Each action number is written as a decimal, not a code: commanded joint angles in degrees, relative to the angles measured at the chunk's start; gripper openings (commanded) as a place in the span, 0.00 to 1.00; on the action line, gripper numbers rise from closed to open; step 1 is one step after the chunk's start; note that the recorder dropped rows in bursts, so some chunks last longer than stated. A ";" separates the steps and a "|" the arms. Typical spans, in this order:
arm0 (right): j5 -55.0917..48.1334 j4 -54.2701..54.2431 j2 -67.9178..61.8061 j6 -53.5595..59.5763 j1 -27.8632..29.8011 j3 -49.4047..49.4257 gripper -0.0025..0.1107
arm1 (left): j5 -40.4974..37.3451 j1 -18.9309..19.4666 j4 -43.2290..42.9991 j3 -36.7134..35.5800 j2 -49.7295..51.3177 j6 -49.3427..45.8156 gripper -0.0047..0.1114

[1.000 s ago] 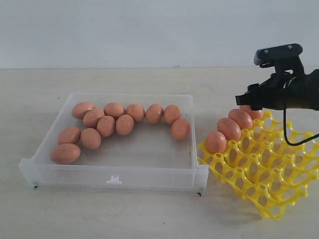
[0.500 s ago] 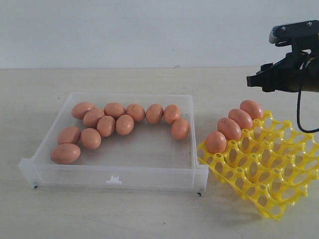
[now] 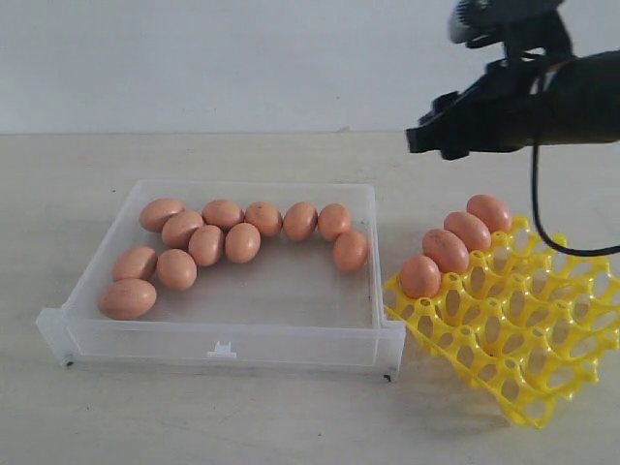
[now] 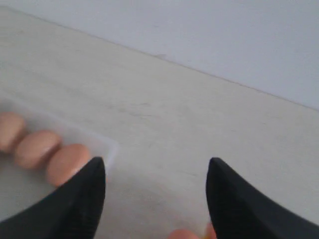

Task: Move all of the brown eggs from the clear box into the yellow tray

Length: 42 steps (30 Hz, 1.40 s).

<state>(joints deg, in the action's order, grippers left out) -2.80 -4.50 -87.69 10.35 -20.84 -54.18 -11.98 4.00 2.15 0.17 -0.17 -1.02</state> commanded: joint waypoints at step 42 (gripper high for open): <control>-29.14 -11.28 -38.03 -28.47 -17.45 -41.88 0.59 | 0.34 0.04 -0.12 -0.17 0.17 -0.13 0.00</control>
<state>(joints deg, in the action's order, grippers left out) -31.48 -16.42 -124.89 -19.01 -38.23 -95.37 -11.98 4.00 2.15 0.17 -0.17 -1.02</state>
